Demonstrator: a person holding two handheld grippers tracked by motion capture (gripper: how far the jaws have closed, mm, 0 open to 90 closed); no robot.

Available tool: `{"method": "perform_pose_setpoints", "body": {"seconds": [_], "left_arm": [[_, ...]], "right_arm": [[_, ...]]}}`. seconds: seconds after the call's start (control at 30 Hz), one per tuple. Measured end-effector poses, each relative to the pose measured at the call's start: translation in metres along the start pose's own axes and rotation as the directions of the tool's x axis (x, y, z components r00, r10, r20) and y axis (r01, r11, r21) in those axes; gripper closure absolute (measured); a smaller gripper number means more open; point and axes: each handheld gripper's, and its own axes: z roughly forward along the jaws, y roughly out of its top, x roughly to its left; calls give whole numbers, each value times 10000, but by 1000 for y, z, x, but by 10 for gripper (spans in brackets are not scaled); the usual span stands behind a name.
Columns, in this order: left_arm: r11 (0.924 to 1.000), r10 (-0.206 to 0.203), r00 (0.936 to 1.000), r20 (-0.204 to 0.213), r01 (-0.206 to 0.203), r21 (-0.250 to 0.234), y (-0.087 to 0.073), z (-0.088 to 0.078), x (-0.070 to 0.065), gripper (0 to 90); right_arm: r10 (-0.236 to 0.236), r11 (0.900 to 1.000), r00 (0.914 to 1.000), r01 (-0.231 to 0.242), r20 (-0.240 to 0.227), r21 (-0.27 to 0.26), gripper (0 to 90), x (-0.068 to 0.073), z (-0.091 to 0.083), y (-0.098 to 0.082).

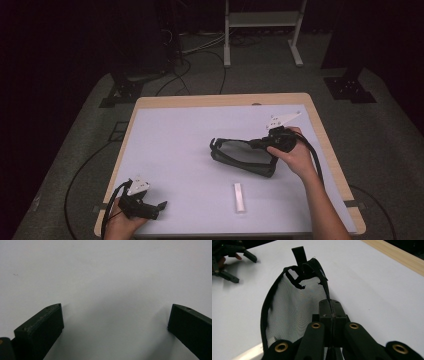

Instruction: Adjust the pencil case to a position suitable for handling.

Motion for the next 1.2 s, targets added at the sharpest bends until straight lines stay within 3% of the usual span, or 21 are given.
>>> {"method": "perform_pose_setpoints", "body": {"seconds": [0.47,0.8,1.2], "left_arm": [[10000,-12,10000,3,12,-3,0,0,0,0],[10000,-14,10000,4,14,-9,0,0,0,0],[10000,33,10000,3,-33,27,0,0,0,0]], "right_arm": [[-561,9979,9936,590,-983,277,886,1,17,7],[-690,9958,9812,787,-1805,472,886,-5,32,10],[-851,9891,9591,1139,-2699,929,885,-8,53,14]]}}
